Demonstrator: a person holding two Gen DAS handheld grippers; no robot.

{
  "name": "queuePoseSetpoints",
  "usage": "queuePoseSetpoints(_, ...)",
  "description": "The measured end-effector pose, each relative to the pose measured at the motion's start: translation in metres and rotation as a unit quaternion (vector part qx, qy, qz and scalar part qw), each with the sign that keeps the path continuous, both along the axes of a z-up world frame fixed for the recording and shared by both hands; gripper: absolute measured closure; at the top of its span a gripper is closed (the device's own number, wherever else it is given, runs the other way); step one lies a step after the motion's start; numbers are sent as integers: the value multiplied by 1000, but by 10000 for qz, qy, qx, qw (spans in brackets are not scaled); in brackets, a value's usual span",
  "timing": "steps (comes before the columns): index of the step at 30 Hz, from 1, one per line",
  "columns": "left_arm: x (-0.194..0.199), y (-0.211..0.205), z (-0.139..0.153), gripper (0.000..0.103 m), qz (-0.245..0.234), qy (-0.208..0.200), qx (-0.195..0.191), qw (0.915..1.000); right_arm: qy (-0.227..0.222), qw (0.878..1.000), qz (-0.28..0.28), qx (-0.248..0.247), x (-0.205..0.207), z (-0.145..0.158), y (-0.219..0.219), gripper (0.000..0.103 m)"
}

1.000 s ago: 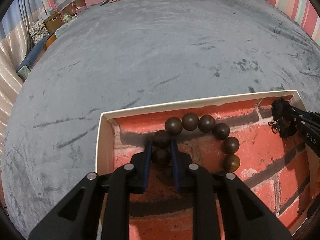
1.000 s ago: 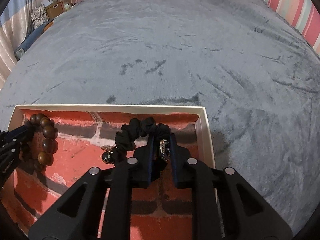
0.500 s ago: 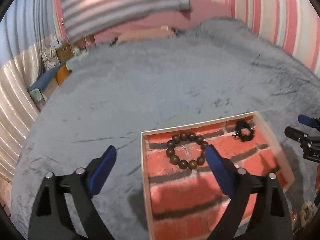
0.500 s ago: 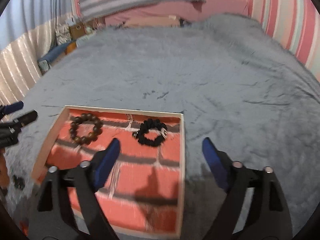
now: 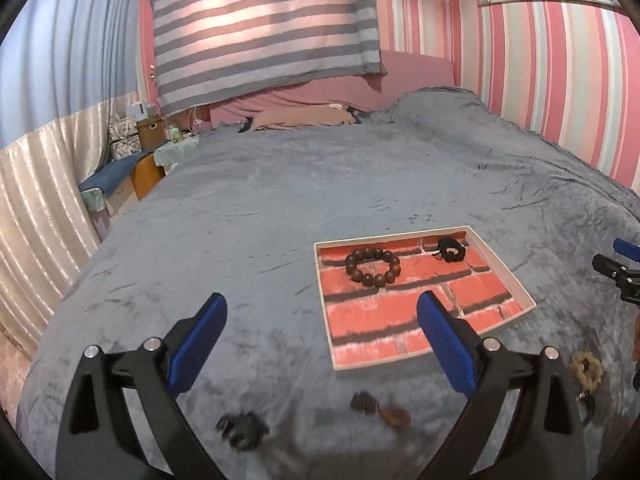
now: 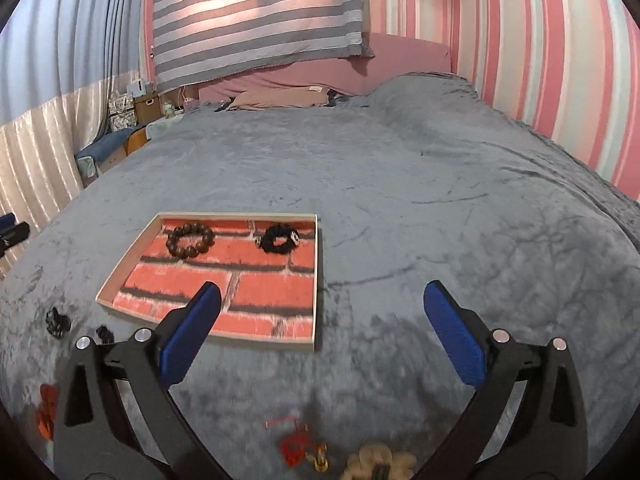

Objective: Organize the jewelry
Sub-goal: 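Withdraw both tools from the tray back toward the remaining jewelry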

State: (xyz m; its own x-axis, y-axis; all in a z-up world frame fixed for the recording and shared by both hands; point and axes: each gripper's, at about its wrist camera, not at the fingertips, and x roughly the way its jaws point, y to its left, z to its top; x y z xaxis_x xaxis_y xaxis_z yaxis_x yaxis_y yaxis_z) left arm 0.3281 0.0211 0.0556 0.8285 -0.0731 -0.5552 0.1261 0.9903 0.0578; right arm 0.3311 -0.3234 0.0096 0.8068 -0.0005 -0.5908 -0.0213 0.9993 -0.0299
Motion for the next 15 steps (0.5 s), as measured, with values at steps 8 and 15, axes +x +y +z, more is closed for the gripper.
queuePoseSetpoints(8, -59, 15, 10, 5, 185, -169, 28, 9997, -24, 9998, -28, -215, -51, -4, 10, 4)
queuePoseSetpoints(15, -98, 17, 3, 5, 191, -198, -9, 9996, 25, 10000, -14, -47, -88, -11, 16, 4)
